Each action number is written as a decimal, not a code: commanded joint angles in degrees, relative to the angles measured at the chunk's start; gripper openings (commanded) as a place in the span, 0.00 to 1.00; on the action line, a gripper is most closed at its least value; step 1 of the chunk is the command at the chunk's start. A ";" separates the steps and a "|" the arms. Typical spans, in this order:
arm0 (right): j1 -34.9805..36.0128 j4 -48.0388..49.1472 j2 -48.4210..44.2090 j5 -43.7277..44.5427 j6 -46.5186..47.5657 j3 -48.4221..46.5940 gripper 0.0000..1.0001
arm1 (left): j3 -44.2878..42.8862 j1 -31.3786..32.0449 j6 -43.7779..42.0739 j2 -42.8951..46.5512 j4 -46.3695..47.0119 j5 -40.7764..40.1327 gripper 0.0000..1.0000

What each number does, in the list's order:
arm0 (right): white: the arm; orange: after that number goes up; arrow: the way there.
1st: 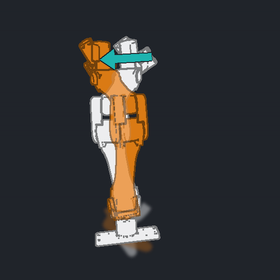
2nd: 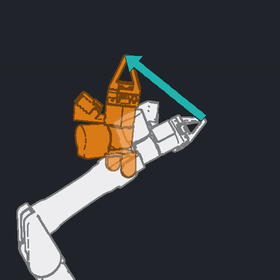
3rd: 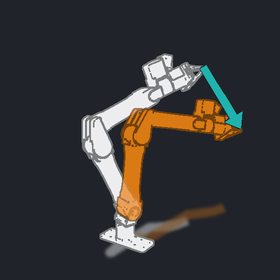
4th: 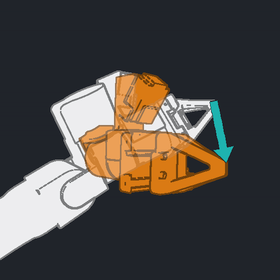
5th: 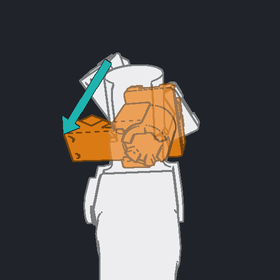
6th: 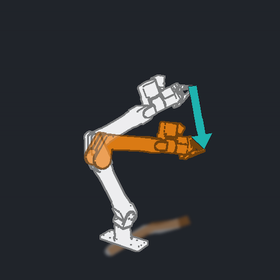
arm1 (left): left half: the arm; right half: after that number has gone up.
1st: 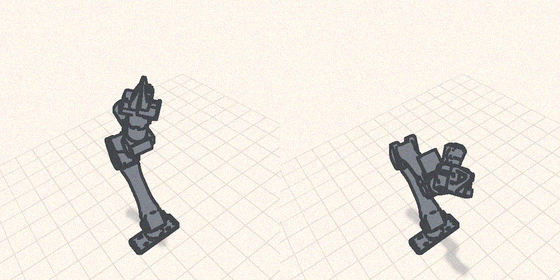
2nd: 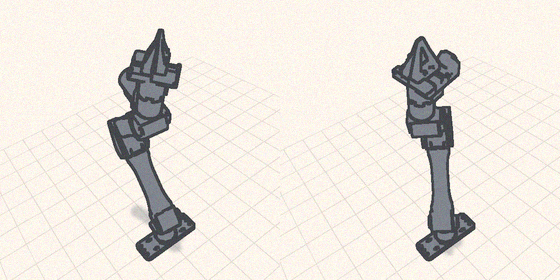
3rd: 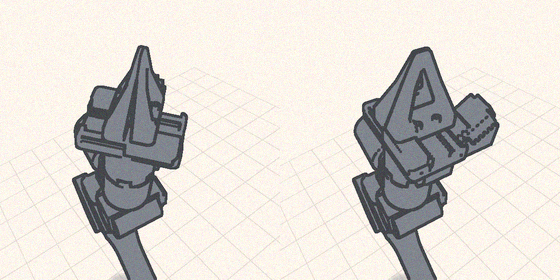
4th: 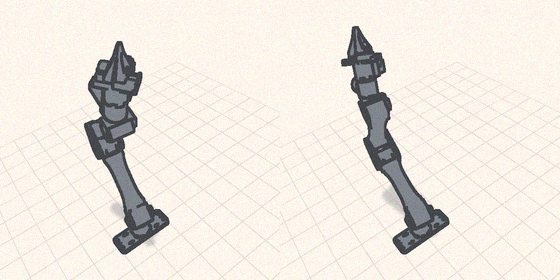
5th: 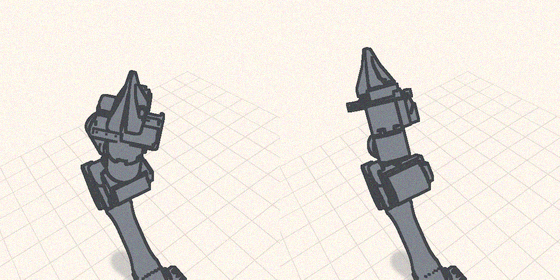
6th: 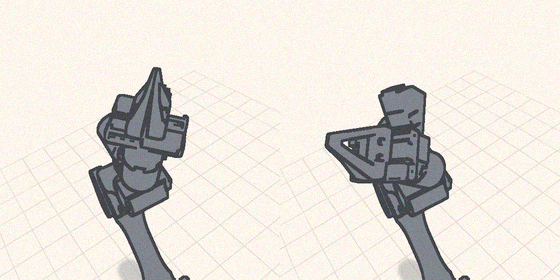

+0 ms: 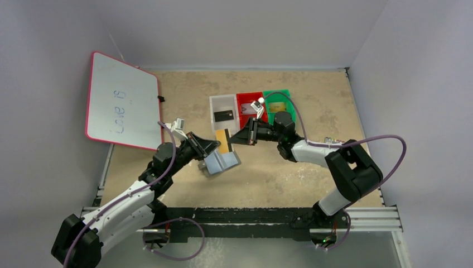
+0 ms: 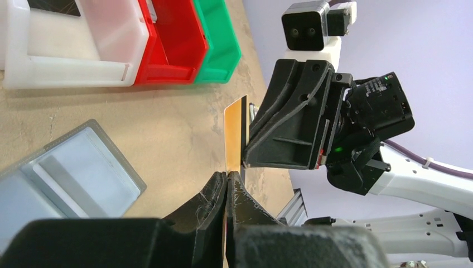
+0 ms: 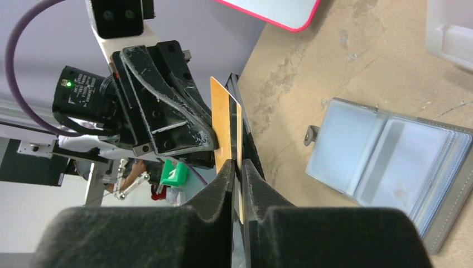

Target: Take the credit cards out of the card holder

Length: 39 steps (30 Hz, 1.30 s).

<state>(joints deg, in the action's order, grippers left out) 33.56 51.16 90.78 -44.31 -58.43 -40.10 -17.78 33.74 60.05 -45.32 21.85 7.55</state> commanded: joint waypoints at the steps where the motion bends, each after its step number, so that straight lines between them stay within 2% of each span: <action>1: -0.43 5.47 -2.21 -2.39 -1.68 0.54 0.05 | -1.12 -0.25 0.92 0.59 4.33 1.27 0.00; 3: -0.76 5.46 -2.55 -2.48 -1.47 0.67 0.00 | -0.80 -0.28 1.10 0.84 4.48 0.95 0.00; 5: -0.86 5.05 -2.94 -2.87 -0.99 0.39 0.00 | -0.80 -0.23 1.28 0.80 3.39 0.14 0.03; 8: -0.82 2.20 -3.86 -3.06 1.44 -0.43 0.00 | -0.85 -0.23 1.68 0.68 2.88 -0.37 0.37; 10: -0.87 -0.97 -5.00 -1.12 3.80 -0.85 0.00 | -1.22 -0.24 1.53 0.90 2.10 -0.89 0.48; 12: -0.86 -4.37 -6.16 1.10 6.14 -1.39 0.00 | -1.89 -0.24 1.03 1.53 0.08 -2.12 0.54; 16: -0.86 -13.90 -9.67 8.49 14.13 -3.31 0.00 | -3.71 -0.24 -0.95 2.91 -5.71 -6.52 0.60; 20: -0.87 -23.03 -15.84 21.35 26.43 -4.04 0.00 | -5.92 -0.25 -2.66 4.16 -11.17 -9.47 0.62; 24: -0.87 -20.81 -25.44 38.18 43.68 0.02 0.00 | -6.91 -0.21 -3.47 5.59 -15.13 -11.51 0.63; 28: -0.79 -18.00 -30.49 46.97 67.91 3.42 0.00 | -6.85 -0.27 -3.59 6.05 -15.63 -11.02 0.68; 31: -0.86 -22.55 -28.72 54.12 77.82 0.55 0.00 | -7.64 -0.21 -4.26 5.46 -16.58 -10.06 0.70; 36: -1.89 -29.22 -20.81 59.03 95.56 -4.89 0.00 | -9.38 -0.20 -5.65 4.80 -19.82 -10.01 0.73; 39: -5.54 -32.98 -17.76 54.96 99.07 -8.31 0.00 | -10.56 -0.24 -6.62 4.90 -22.05 -10.26 0.74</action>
<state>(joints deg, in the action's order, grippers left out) 31.64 23.59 70.48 9.21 26.57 -42.63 -24.36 33.50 56.10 -40.69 1.50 -2.39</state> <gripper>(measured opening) 0.005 0.733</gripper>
